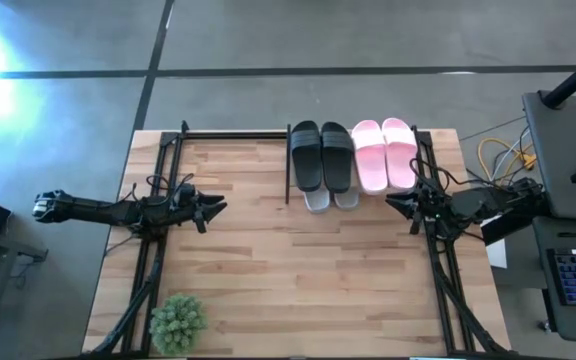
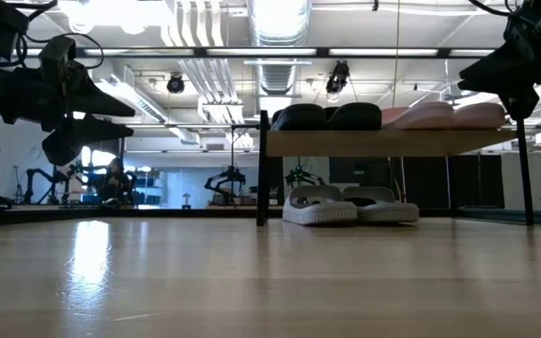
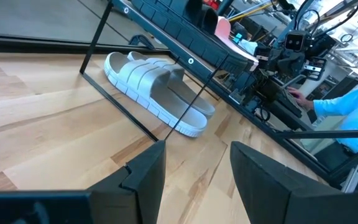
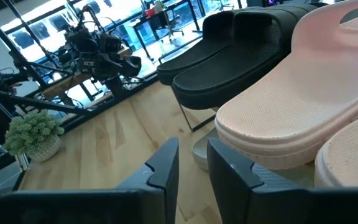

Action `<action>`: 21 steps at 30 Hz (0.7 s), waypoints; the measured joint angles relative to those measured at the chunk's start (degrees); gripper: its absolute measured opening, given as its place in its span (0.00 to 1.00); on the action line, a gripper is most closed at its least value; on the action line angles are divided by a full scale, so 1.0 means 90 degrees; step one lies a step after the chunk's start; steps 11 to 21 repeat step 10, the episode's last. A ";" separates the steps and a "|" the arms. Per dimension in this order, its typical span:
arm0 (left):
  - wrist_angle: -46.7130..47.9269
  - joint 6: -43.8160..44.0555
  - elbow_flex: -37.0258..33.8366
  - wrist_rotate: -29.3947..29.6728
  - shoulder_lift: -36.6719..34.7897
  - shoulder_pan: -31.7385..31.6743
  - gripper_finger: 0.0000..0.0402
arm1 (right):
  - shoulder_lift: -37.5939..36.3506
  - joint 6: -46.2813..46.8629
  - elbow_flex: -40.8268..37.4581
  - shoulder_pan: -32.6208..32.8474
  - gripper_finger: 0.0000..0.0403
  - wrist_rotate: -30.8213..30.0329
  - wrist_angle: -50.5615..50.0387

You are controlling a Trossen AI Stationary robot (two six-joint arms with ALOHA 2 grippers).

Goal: Pick and place slides into the shelf
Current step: Return to Home Position

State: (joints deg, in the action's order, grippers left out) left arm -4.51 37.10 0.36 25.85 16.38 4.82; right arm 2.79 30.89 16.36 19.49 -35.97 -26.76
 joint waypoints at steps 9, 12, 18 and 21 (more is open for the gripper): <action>0.0000 -0.0002 0.0000 0.0000 0.0000 0.0000 0.41 | -0.0002 0.0000 0.0000 0.0000 0.17 0.0000 0.0000; 0.0000 -0.0002 0.0000 0.0000 0.0000 0.0000 0.41 | 0.0000 0.0000 0.0000 0.0000 0.17 0.0000 0.0000; 0.0000 -0.0002 0.0000 0.0000 0.0000 0.0000 0.41 | 0.0000 0.0000 0.0000 0.0000 0.17 0.0000 0.0000; 0.0000 -0.0002 0.0000 0.0000 0.0000 0.0000 0.41 | 0.0000 0.0000 0.0000 0.0000 0.17 0.0000 0.0000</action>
